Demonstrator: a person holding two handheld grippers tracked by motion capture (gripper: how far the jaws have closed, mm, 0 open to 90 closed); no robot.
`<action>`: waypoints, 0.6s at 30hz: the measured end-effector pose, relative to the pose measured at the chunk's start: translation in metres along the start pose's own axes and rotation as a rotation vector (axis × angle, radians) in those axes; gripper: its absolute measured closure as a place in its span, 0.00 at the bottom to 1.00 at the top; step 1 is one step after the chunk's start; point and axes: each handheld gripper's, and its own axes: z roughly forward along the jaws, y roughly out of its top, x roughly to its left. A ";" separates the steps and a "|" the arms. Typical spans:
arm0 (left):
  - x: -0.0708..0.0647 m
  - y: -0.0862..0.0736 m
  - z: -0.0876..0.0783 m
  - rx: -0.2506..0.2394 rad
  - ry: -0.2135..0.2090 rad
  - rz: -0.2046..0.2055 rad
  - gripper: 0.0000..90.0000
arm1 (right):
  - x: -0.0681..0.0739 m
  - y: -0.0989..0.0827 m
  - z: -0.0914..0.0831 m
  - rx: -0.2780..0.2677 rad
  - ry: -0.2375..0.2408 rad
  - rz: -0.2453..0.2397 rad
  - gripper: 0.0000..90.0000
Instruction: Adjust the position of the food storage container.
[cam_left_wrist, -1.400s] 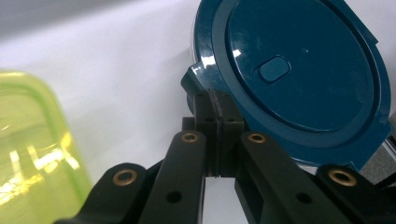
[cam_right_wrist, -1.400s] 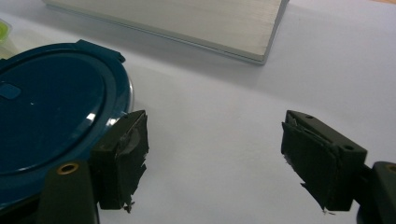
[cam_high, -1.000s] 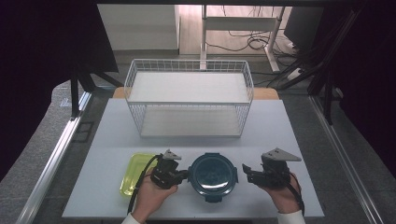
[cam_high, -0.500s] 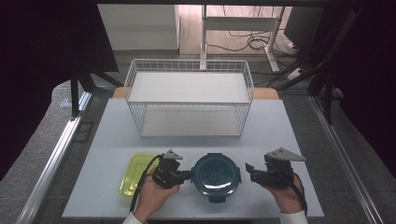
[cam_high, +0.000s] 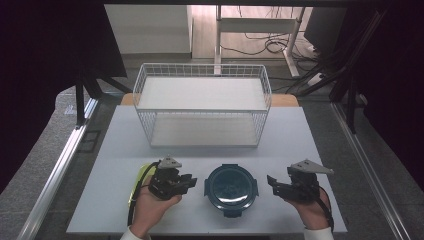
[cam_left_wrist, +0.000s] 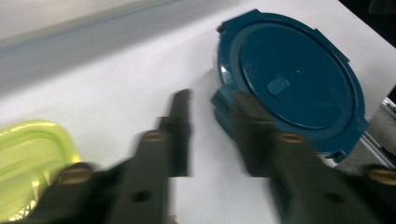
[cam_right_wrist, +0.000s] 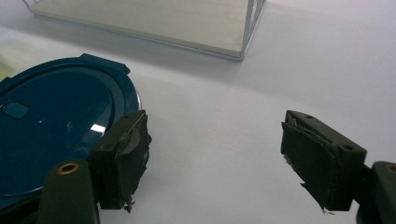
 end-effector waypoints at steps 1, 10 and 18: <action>0.000 0.000 -0.001 -0.001 0.018 0.006 0.58 | 0.000 0.000 0.001 -0.002 0.000 0.002 0.26; 0.008 -0.004 -0.018 -0.022 0.052 -0.045 0.16 | 0.009 0.007 0.005 -0.037 0.067 -0.027 0.24; 0.022 -0.006 -0.028 -0.057 0.015 -0.113 0.11 | 0.009 0.007 -0.003 -0.071 0.147 -0.013 0.23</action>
